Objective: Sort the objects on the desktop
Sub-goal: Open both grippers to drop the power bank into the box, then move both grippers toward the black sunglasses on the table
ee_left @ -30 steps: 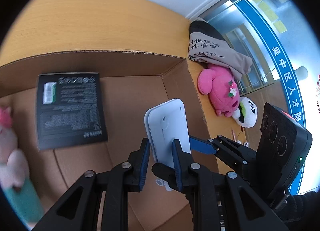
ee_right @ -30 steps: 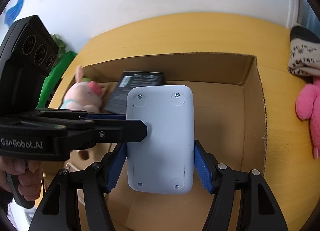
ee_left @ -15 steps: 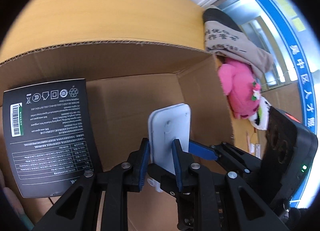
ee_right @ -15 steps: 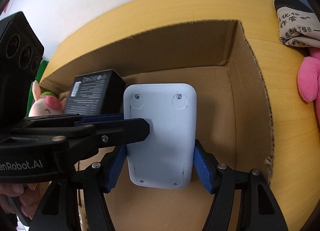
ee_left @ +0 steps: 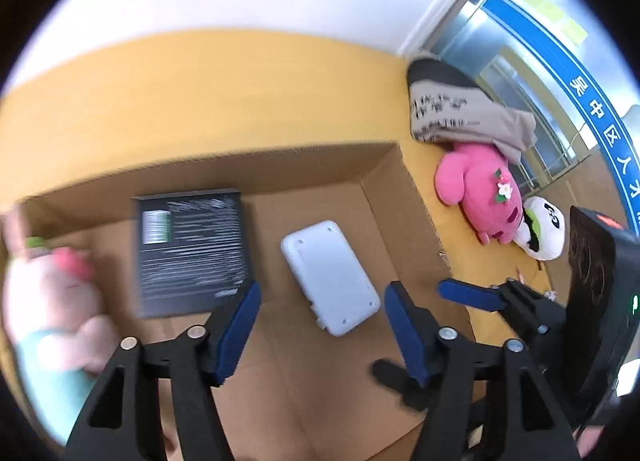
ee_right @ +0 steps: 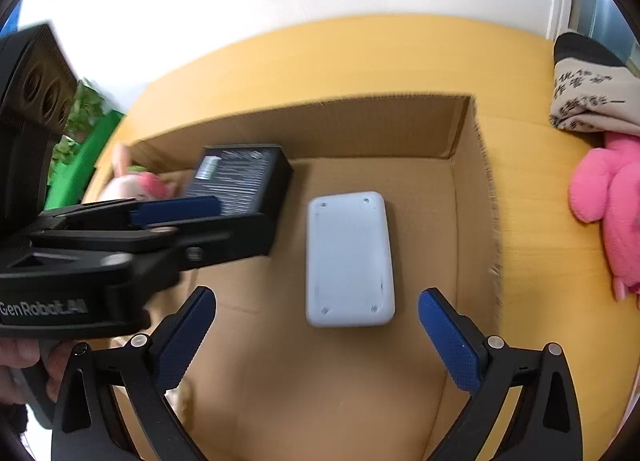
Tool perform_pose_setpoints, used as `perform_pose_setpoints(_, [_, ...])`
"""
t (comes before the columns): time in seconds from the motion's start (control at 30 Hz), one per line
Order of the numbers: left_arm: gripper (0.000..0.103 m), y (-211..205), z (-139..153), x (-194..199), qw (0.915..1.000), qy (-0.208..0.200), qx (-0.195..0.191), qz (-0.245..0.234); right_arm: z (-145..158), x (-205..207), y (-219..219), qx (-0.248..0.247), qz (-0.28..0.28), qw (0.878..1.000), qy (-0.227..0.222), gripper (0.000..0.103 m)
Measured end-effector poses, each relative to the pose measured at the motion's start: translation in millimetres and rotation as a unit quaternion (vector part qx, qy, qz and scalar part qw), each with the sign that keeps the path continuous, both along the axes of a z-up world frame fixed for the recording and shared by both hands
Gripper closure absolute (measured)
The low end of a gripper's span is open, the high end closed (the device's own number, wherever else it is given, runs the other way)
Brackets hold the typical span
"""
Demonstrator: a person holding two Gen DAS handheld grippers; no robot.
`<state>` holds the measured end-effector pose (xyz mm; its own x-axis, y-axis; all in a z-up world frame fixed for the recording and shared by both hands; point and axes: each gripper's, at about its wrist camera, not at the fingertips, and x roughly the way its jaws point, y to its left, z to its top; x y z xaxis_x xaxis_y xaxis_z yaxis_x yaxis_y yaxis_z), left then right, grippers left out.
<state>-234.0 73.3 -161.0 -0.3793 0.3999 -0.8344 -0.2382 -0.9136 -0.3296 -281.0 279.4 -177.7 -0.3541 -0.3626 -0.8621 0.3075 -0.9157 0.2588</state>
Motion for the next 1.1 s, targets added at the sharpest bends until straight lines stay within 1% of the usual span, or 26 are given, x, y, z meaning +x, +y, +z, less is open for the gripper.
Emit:
perform_pose_setpoints(0.07, [0.037,-6.7,22.5,19.5,0.9992,0.026,-0.021,0.021,14.7,9.5,7.5,-0.001,0.002,1.0,0.001,0.0])
perform_pose_setpoints(0.13, [0.028,-14.6,45.6,41.6,0.9969,0.05,-0.041,0.046,30.2,21.3,10.1,0.005,0.002,1.0,0.003,0.0])
perform_pose_setpoints(0.23, [0.026,-22.9,75.9,67.9,0.9921,0.076,-0.063,0.078,56.1,39.5,18.3,0.013,-0.003,1.0,0.014,0.0])
perform_pose_setpoints(0.33, [0.026,-24.2,96.3,88.9,0.9883,0.085,-0.082,0.098,84.4,60.5,25.2,0.016,-0.007,0.999,0.029,0.0])
perform_pose_setpoints(0.43, [0.026,-22.5,112.8,108.1,0.9846,0.093,-0.097,0.112,106.4,80.5,28.3,0.017,-0.006,0.999,0.045,0.0])
perform_pose_setpoints(0.57, [0.026,-18.7,132.9,134.4,0.9816,0.109,-0.1,0.121,131.3,113.1,28.3,0.014,-0.005,0.998,0.062,0.0])
perform_pose_setpoints(0.83, [0.026,-5.9,155.6,178.2,0.9792,0.131,-0.109,0.111,160.4,160.1,36.0,0.003,-0.026,0.996,0.083,0.0])
perform_pose_setpoints(1.1, [0.026,-3.0,164.7,209.0,0.9784,0.137,-0.113,0.106,172.7,186.3,39.2,-0.004,-0.042,0.995,0.093,0.0])
